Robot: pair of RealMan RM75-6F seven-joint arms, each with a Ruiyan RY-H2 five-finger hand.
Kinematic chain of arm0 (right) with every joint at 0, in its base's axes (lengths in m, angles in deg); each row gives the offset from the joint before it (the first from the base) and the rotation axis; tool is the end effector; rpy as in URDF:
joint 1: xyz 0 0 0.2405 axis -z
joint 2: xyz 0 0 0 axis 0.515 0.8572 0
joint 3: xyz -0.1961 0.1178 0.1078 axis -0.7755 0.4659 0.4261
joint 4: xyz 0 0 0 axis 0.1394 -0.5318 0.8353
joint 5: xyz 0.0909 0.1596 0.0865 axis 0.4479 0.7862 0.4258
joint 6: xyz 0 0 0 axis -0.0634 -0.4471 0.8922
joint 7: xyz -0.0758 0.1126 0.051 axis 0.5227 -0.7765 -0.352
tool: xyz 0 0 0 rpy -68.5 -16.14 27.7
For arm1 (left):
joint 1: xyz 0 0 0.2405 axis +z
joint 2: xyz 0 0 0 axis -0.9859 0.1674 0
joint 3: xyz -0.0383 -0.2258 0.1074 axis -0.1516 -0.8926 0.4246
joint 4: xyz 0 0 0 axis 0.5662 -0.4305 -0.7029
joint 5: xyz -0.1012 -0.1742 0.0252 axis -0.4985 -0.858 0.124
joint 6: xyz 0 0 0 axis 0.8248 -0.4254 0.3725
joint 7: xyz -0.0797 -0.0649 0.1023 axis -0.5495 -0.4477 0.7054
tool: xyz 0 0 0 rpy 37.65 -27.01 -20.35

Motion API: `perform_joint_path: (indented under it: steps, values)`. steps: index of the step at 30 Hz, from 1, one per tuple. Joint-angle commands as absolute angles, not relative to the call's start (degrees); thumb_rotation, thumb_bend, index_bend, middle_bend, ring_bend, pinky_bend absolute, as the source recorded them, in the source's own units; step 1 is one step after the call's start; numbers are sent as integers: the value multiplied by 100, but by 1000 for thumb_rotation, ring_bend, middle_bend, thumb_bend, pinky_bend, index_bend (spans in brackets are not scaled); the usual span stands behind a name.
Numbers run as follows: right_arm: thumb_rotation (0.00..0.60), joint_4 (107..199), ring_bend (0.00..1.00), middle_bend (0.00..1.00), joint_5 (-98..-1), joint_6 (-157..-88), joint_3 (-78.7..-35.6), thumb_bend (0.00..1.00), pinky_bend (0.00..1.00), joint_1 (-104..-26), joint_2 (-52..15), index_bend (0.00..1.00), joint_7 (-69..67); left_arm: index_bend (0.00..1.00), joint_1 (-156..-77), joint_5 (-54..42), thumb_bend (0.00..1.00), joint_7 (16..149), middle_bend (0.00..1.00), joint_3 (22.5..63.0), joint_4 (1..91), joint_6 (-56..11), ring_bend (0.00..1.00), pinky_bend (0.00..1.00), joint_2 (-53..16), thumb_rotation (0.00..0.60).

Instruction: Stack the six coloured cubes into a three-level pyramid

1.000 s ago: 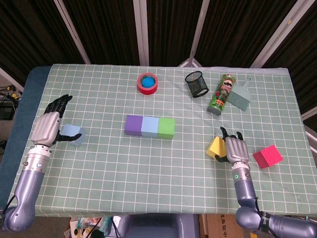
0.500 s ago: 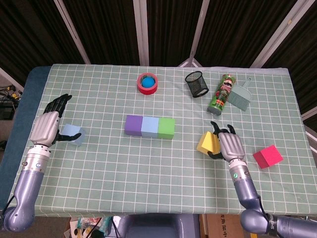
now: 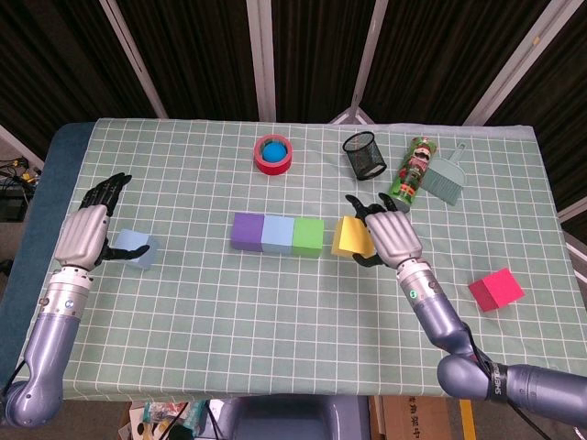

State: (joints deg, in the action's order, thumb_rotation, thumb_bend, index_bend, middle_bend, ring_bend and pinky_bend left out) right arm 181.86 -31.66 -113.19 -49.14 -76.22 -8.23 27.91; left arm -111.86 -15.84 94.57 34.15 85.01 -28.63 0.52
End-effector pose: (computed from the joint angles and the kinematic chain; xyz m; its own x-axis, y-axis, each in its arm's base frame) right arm -0.1111 -0.3572 0.0733 0.3516 -0.2618 0.8988 -0.9236 -0.2536 0.2875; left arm -0.1732 0.3157 0.1429 0.1251 0.0789 0.9890 0.9921 -0.0233 -0.1236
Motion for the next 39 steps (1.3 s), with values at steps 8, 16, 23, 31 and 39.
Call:
perform_joint_path:
  steps: [8, 16, 23, 31, 39]
  values:
    - [600, 17601, 242, 366, -2827, -10791, -4800, 264, 0, -8386, -1137, 0, 2924, 0, -11204, -1658, 100, 9456, 23, 3392, 8435, -2848, 0, 0, 51, 600]
    - [600, 17118, 242, 366, -2637, -10526, -4889, 266, 0, -8840, -1446, 0, 2971, 0, -11219, -1730, 100, 9442, 23, 3373, 8362, -2818, 0, 0, 49, 600]
    - [600, 16868, 243, 366, -2360, -10517, -4952, 266, 0, -9158, -1671, 0, 3074, 0, -11226, -1764, 99, 9418, 23, 3341, 8315, -2812, 0, 0, 66, 600]
    - [600, 16751, 242, 366, -1660, -10603, -4991, 266, 0, -9596, -1810, 0, 3405, 0, -11229, -1787, 99, 9372, 23, 3335, 8296, -2766, 0, 0, 81, 600]
    - [600, 16636, 242, 366, -1216, -10663, -5039, 265, 0, -9840, -1858, 0, 3517, 0, -11236, -1826, 100, 9309, 23, 3340, 8261, -2681, 0, 0, 88, 600]
